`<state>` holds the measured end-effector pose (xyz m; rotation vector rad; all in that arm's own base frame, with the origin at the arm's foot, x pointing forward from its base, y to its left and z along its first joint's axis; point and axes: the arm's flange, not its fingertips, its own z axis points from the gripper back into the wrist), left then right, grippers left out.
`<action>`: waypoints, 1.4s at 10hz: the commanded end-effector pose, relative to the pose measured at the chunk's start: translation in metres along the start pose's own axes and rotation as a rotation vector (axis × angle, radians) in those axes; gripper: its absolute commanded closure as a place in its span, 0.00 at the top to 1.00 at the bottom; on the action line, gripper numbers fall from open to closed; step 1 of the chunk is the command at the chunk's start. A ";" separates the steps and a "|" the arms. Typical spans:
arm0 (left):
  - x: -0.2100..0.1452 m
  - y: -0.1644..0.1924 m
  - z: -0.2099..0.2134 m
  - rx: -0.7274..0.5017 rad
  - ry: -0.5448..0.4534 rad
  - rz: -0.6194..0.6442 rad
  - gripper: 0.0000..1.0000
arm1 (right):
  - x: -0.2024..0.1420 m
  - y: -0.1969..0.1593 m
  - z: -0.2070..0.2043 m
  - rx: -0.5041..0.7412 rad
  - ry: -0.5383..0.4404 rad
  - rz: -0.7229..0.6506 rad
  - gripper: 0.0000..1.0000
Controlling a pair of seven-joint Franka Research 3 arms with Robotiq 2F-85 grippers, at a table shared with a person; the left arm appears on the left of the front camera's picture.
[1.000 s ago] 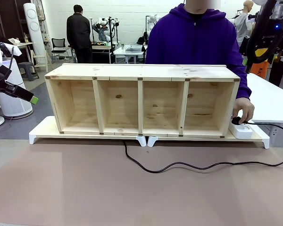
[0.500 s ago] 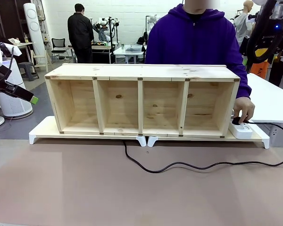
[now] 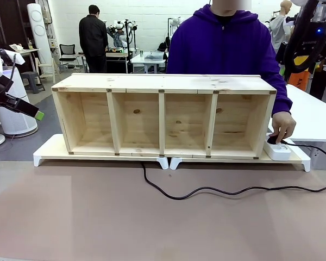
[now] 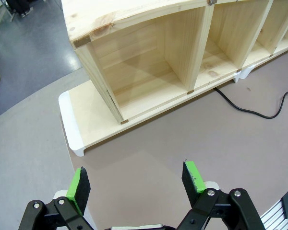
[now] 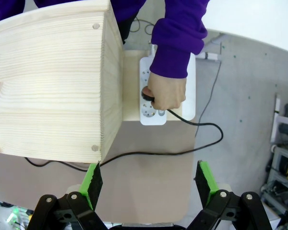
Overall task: Perform cable management.
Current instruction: Release the Power Cable when the human grasps it.
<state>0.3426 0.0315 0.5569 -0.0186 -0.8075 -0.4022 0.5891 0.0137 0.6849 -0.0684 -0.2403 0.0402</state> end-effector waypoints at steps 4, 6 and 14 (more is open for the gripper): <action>-0.001 0.000 -0.001 -0.002 -0.007 0.008 1.00 | -0.001 0.000 -0.001 0.000 0.009 -0.003 1.00; -0.001 0.000 -0.001 -0.002 -0.007 0.008 1.00 | -0.001 0.000 -0.001 0.000 0.009 -0.003 1.00; -0.001 0.000 -0.001 -0.002 -0.007 0.008 1.00 | -0.001 0.000 -0.001 0.000 0.009 -0.003 1.00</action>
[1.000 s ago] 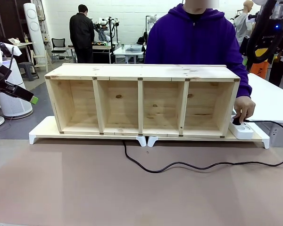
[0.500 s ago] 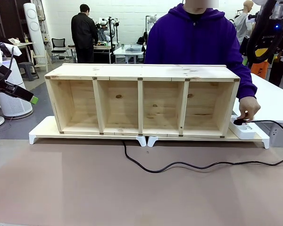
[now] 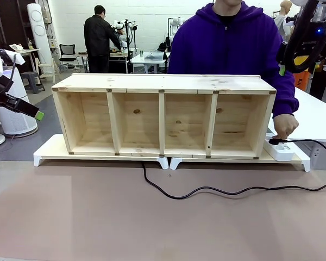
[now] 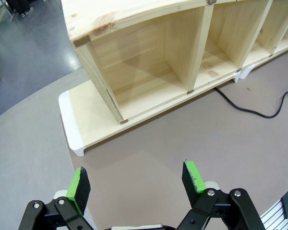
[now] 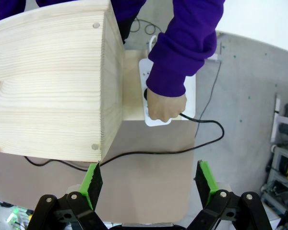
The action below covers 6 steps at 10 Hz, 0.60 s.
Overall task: Perform cable management.
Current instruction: Release the Power Cable when the human grasps it.
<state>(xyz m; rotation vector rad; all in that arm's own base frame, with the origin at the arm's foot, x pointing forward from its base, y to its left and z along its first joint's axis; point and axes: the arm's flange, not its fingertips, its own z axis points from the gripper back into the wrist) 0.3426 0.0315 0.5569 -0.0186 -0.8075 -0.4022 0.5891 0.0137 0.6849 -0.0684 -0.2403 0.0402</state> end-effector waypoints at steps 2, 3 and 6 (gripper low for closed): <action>-0.001 0.000 -0.001 -0.002 -0.007 0.008 1.00 | -0.001 0.000 -0.001 0.000 0.009 -0.003 1.00; -0.001 0.000 -0.001 -0.002 -0.007 0.008 1.00 | -0.001 0.000 -0.001 0.000 0.009 -0.003 1.00; -0.001 0.000 -0.001 -0.002 -0.007 0.008 1.00 | -0.001 0.000 -0.001 0.000 0.009 -0.003 1.00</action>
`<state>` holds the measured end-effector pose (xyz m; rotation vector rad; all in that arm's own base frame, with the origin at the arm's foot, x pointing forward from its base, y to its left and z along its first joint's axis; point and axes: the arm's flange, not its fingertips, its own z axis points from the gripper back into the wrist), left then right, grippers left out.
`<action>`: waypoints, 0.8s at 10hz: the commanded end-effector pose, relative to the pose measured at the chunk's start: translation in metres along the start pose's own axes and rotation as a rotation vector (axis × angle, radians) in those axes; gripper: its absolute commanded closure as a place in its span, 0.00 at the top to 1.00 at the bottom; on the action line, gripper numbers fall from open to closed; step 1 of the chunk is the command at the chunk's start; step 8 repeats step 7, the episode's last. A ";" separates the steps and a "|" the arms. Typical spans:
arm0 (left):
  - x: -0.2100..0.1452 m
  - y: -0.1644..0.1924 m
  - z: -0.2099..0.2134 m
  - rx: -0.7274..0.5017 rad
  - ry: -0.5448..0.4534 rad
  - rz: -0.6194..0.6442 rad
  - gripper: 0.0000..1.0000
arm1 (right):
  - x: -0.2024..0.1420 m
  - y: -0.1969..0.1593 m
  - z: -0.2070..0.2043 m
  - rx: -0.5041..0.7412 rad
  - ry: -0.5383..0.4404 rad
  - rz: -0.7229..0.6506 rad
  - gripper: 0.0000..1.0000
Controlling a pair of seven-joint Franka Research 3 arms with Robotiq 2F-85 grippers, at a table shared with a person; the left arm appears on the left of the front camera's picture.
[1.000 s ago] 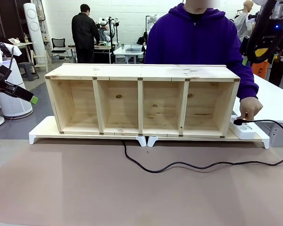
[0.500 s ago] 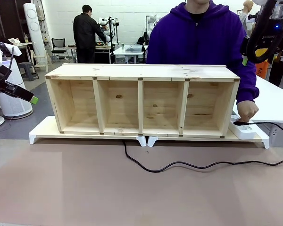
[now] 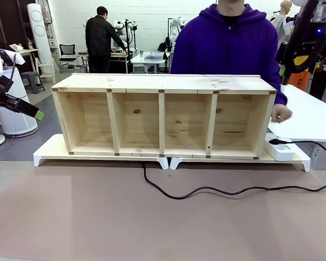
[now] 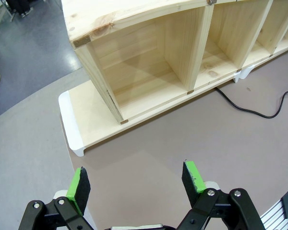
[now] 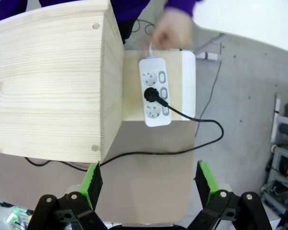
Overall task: Perform cable management.
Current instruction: Release the Power Cable when the human grasps it.
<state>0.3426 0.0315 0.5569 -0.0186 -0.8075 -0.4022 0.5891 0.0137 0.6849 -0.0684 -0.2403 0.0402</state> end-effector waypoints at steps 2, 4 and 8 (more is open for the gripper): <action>-0.001 0.000 -0.001 -0.002 -0.007 0.008 1.00 | -0.001 0.000 -0.001 0.000 0.009 -0.003 1.00; -0.001 0.000 -0.001 -0.002 -0.007 0.008 1.00 | -0.001 0.000 -0.001 0.000 0.009 -0.003 1.00; -0.001 0.000 -0.001 -0.002 -0.007 0.008 1.00 | -0.001 0.000 -0.001 0.000 0.009 -0.003 1.00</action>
